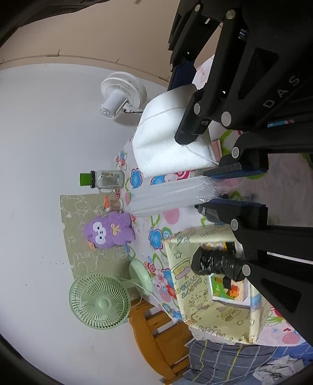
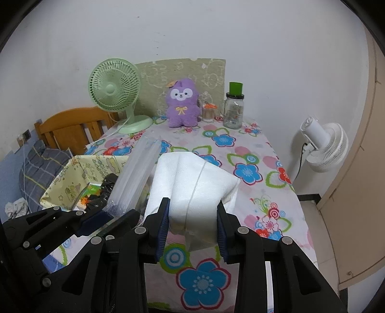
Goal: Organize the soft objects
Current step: 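Lift both held items and carry them over the fabric box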
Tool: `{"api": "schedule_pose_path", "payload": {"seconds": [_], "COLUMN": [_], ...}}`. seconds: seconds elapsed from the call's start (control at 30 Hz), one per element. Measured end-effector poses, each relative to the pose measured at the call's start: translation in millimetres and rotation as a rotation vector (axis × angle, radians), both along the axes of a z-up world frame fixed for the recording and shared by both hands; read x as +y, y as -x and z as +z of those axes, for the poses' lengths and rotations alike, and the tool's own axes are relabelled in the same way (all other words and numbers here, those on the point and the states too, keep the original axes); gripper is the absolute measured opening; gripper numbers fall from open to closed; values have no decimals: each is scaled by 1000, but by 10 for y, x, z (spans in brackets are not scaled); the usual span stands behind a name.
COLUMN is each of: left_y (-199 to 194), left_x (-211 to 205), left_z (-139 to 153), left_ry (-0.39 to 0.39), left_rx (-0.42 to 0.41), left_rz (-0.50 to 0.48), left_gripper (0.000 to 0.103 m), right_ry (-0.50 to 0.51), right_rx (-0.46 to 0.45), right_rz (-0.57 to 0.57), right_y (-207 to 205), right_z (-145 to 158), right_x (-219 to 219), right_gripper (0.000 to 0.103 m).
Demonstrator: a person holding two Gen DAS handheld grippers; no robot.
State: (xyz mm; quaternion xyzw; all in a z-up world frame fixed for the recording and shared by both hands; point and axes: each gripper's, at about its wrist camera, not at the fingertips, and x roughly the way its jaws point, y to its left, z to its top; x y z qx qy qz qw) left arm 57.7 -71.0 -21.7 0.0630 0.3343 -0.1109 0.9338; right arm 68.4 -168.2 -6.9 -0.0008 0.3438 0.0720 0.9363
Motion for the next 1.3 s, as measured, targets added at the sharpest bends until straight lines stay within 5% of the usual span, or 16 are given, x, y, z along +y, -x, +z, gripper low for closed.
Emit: {"api": "schedule_pose_path", "payload": {"seconds": [1.3], "left_y": [-388], "left_x": [856], "left_z": [-48], "left_ry": [0], "left_rx": [30], "left_rz": [97], "left_gripper": [14], "right_ry": [-2], "right_rx": [55], "right_rz": [120], "right_y": [-516], "right_z": [-11], "right_x": [923], "right_gripper": [38]}}
